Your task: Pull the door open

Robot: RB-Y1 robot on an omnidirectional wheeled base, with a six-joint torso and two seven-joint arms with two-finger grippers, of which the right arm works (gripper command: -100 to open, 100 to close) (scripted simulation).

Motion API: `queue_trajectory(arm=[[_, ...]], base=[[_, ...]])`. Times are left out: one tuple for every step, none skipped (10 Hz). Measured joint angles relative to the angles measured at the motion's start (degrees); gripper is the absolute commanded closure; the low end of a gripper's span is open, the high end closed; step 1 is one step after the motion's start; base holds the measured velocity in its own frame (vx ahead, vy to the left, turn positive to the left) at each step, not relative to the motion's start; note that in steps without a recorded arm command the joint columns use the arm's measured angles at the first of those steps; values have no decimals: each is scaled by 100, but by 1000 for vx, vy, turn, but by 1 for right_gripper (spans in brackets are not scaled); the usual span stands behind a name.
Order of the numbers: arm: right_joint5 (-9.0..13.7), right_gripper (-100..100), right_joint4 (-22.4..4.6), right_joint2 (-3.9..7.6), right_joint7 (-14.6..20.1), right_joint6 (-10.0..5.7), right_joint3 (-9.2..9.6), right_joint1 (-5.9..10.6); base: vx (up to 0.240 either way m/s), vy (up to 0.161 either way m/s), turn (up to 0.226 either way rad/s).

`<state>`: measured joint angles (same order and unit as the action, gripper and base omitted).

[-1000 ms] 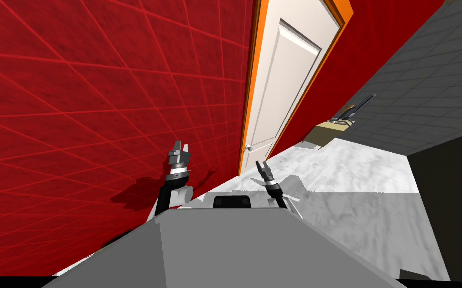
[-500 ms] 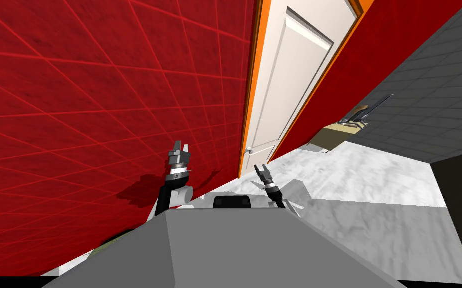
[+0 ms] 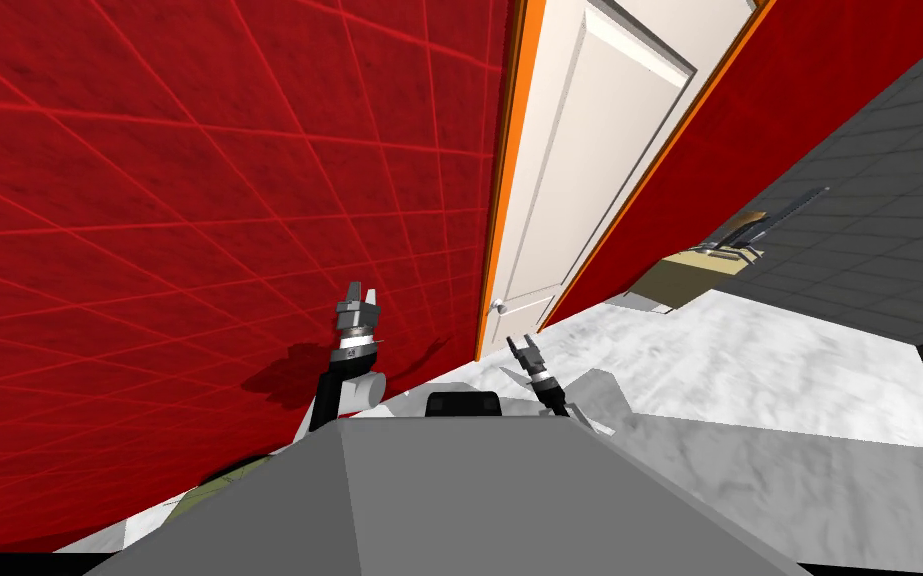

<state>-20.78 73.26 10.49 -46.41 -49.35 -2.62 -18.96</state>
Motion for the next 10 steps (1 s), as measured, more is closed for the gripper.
queue_trajectory(arm=[[-38,-100,-175,18,-110,-74,-17,38],[-84,-100,-308,28,-220,-129,-23,71],[-125,-100,-431,51,-321,-182,-34,89],[-166,-100,-523,73,-409,-222,-40,97],[-201,-100,-661,95,-497,-269,-53,140],[-237,-100,-790,104,-594,-328,-62,163],[-278,-100,-874,111,-684,-360,-64,175],[-308,-100,-978,135,-760,-404,-75,193],[-339,-100,-1072,148,-832,-440,-82,218],[-366,-100,-1179,160,-906,-486,-91,239]], base=[[81,-72,53],[74,-72,77],[78,-76,56],[75,-74,57],[70,-58,63],[78,-55,57],[73,-60,45],[61,-54,43],[61,-64,41],[69,-78,72]])
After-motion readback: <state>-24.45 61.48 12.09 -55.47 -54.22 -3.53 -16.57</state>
